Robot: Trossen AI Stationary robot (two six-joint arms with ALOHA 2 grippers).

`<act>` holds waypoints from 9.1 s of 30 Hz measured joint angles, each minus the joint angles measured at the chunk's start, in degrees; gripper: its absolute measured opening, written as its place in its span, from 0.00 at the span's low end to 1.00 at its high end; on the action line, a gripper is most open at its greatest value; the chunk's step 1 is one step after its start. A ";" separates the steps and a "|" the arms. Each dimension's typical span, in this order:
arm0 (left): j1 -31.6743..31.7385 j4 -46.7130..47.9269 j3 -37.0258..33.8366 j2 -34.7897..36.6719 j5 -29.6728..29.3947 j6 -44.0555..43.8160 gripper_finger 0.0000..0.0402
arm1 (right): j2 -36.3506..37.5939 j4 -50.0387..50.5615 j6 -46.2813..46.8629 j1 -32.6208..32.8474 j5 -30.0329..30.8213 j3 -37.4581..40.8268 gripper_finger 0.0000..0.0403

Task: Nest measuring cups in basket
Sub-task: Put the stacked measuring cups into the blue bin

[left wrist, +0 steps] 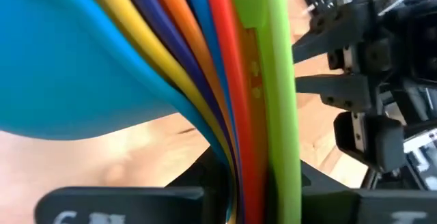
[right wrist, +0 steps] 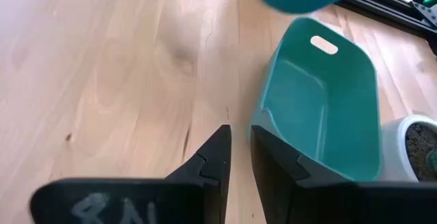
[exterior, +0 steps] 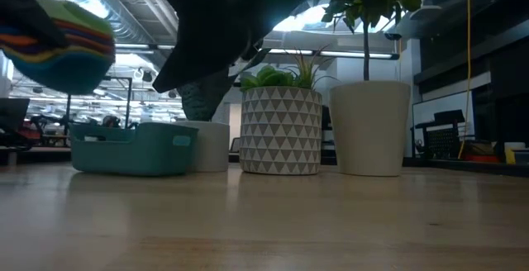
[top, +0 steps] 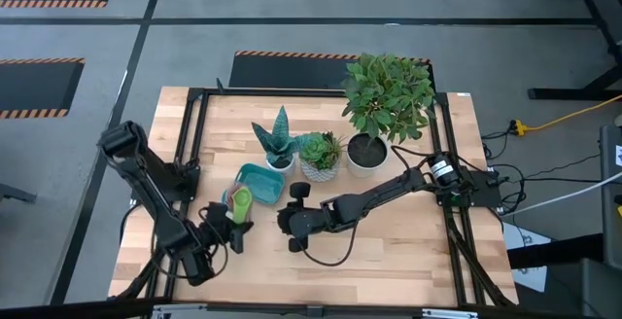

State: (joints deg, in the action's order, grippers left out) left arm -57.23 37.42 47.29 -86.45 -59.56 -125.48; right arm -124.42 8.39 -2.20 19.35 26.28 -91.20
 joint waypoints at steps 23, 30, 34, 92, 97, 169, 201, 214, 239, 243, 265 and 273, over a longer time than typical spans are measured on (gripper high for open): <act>-0.81 -41.63 -34.10 32.15 -4.03 20.68 0.12 | 0.02 -0.93 0.03 -1.06 -0.55 0.00 0.15; 2.22 -46.26 -34.10 32.72 -2.53 25.94 0.12 | 0.01 -0.91 0.22 -2.41 -0.83 0.00 0.15; 4.91 -48.50 -34.10 31.56 0.99 28.55 0.12 | 0.01 -0.92 0.41 -2.76 -0.85 0.00 0.15; 17.96 -61.93 -34.07 17.76 21.09 27.00 0.22 | 0.01 -1.28 0.38 -2.75 -1.03 0.00 0.15; 17.96 -61.93 -34.07 17.76 21.58 26.98 0.30 | 0.00 -1.28 0.38 -2.75 -1.03 0.00 0.15; 17.94 -39.20 -34.05 34.92 42.83 22.15 0.40 | 0.00 4.22 0.06 -3.45 -0.84 -0.04 0.15; 17.96 -38.73 -34.05 34.90 41.06 22.08 0.40 | 2.62 7.77 0.95 -3.34 5.46 0.00 0.15; 17.96 -38.72 -34.05 34.90 41.04 22.08 0.40 | -1.83 6.39 7.08 -3.82 -1.60 0.11 0.15; 17.96 -39.20 -34.05 34.88 40.60 22.08 0.40 | 1.32 -7.31 0.01 -3.34 -15.19 0.05 0.15; 17.95 -39.20 -34.05 34.88 40.60 22.08 0.40 | 3.32 -3.75 -1.50 -3.28 -12.80 -0.13 0.15; 17.96 -39.59 -34.05 34.88 40.60 21.94 0.40 | -6.24 -16.73 3.50 -3.67 -18.92 -0.04 0.15; 17.96 -39.59 -34.05 34.88 40.58 22.13 0.40 | -6.75 -18.99 3.61 -4.37 -20.94 0.06 0.15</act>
State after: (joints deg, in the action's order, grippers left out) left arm -39.27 -2.17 13.23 -51.57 -18.98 -103.35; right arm -131.17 -10.60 1.41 14.99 5.34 -91.14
